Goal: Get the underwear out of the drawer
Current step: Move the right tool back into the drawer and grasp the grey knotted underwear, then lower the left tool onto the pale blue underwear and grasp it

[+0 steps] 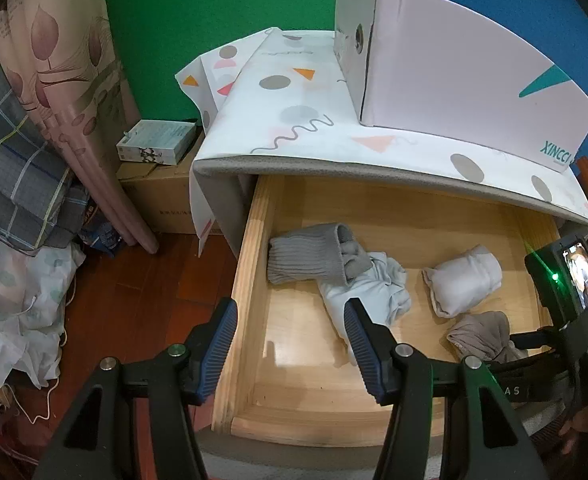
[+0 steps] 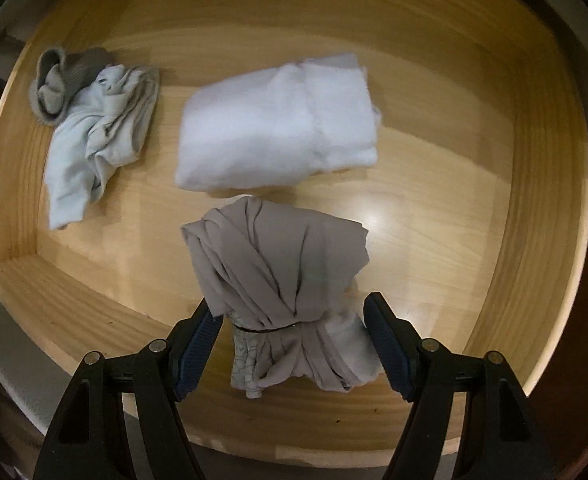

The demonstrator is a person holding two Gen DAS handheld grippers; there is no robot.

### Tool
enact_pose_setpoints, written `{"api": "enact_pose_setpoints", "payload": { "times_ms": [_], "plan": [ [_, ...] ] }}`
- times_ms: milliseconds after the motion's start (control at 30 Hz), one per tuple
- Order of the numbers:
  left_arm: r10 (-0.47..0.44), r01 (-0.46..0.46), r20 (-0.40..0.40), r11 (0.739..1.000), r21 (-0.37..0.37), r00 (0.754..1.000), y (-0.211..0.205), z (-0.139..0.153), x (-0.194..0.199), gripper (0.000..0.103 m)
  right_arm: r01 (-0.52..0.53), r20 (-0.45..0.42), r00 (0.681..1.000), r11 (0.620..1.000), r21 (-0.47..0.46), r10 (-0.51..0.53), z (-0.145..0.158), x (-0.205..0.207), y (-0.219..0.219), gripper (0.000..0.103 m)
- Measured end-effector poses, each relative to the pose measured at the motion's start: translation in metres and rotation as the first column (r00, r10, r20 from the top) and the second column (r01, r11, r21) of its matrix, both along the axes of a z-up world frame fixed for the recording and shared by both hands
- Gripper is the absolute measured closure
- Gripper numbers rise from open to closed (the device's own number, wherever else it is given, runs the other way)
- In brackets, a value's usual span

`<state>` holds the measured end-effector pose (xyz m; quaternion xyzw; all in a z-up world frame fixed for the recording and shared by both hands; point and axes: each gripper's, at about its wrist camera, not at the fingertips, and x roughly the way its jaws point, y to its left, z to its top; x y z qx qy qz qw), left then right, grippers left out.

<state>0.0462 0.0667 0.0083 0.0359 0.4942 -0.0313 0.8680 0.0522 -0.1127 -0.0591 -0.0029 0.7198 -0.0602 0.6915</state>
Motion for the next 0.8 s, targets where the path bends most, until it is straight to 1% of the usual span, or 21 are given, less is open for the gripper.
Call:
{"api": "enact_pose_setpoints", "payload": {
  "times_ms": [133, 333, 500, 567, 633, 700, 800],
  "plan": [
    [0.0, 0.0, 0.0, 1.0, 0.0, 1.0, 0.0, 0.0, 0.0, 0.046, 0.019, 0.004, 1.0, 1.0, -0.006, -0.019, 0.0, -0.006, -0.011, 0.034],
    [-0.001, 0.001, -0.001, 1.0, 0.002, 1.0, 0.0, 0.0, 0.0, 0.046, 0.037, -0.006, 0.999, 0.999, -0.021, -0.037, 0.0, -0.001, -0.023, 0.035],
    [-0.001, 0.001, -0.004, 1.0, 0.004, 1.0, 0.0, 0.0, -0.001, 0.046, 0.015, -0.027, 0.999, 0.999, -0.032, -0.016, -0.005, 0.007, -0.026, 0.035],
    [-0.002, 0.002, -0.007, 1.0, 0.005, 1.0, 0.0, -0.001, -0.001, 0.046, 0.008, -0.035, 0.999, 0.999, -0.034, -0.009, -0.006, 0.013, -0.025, 0.037],
    [-0.002, 0.002, -0.009, 1.0, 0.006, 1.0, 0.0, -0.001, -0.002, 0.046, 0.014, -0.041, 0.999, 1.0, -0.017, -0.015, -0.008, 0.016, -0.027, 0.044],
    [-0.003, 0.003, -0.012, 1.0, 0.007, 1.0, 0.0, -0.001, -0.001, 0.046, 0.022, -0.045, 0.999, 1.0, 0.003, -0.022, -0.011, 0.021, -0.028, 0.047],
    [-0.007, 0.007, -0.014, 1.0, 0.01, 1.0, -0.001, -0.002, 0.0, 0.046, 0.032, -0.037, 0.999, 0.999, 0.005, -0.032, -0.014, 0.026, -0.035, 0.048]
  ]
}}
